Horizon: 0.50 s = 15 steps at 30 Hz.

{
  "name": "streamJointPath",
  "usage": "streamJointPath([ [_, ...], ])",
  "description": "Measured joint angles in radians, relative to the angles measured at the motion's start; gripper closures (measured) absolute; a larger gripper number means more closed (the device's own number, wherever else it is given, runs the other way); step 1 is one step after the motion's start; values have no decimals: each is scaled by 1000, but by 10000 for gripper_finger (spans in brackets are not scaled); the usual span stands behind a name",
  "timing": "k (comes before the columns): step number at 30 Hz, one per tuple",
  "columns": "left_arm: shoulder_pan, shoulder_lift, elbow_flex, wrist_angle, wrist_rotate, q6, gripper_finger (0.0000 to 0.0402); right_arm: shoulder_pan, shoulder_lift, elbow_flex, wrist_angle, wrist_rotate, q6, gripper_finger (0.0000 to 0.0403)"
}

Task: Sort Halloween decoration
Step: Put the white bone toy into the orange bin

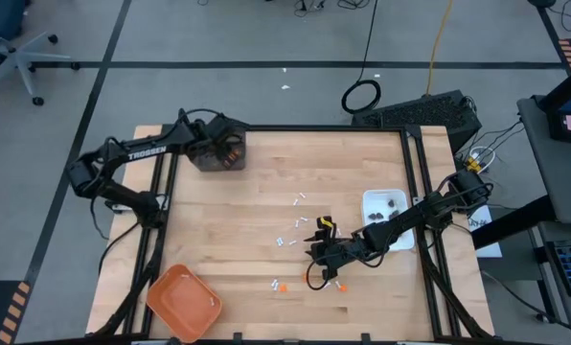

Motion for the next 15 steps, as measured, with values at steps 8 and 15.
streamJointPath([
  [8,-258,-150,2,-94,-14,-242,176,0,0,0,-2,0,33,257],
  [15,-667,-229,2,-27,-225,-378,176,-57,2,0,3,-50,164,257],
])
